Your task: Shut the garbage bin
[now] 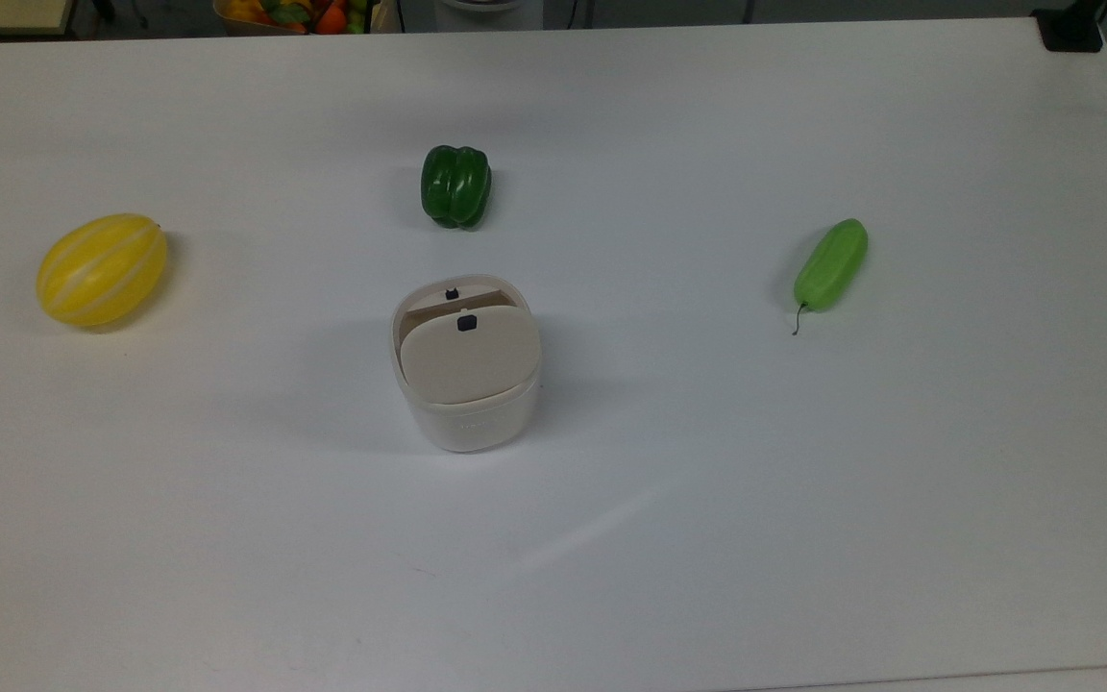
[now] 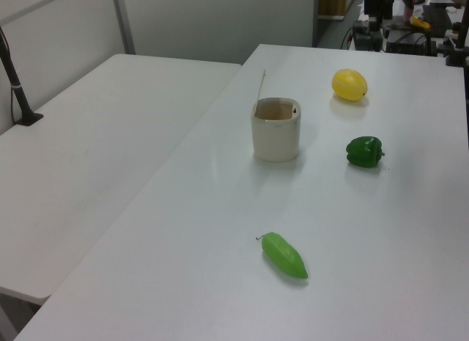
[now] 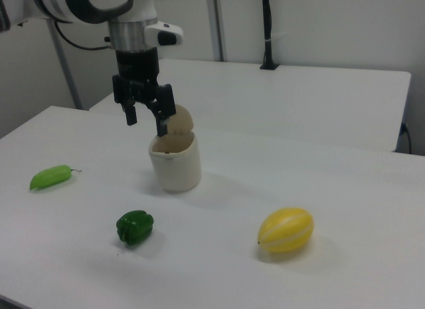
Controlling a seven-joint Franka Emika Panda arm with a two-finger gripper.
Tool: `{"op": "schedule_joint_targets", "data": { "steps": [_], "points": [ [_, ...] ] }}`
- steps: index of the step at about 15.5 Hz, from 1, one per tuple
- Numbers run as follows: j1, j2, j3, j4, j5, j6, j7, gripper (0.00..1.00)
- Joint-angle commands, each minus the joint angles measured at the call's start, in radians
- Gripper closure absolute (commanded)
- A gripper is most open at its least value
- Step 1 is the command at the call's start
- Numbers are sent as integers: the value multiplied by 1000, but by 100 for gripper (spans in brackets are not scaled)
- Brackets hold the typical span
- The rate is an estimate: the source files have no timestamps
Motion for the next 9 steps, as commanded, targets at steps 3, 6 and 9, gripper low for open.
{"op": "schedule_joint_targets", "data": {
  "steps": [3, 6, 9],
  "points": [
    [-5, -8, -9, -20, -25, -6, 17, 0],
    [-25, -6, -10, -23, -22, -9, 15, 0],
    [-28, -6, -10, -23, -16, -14, 17, 0]
  ]
}}
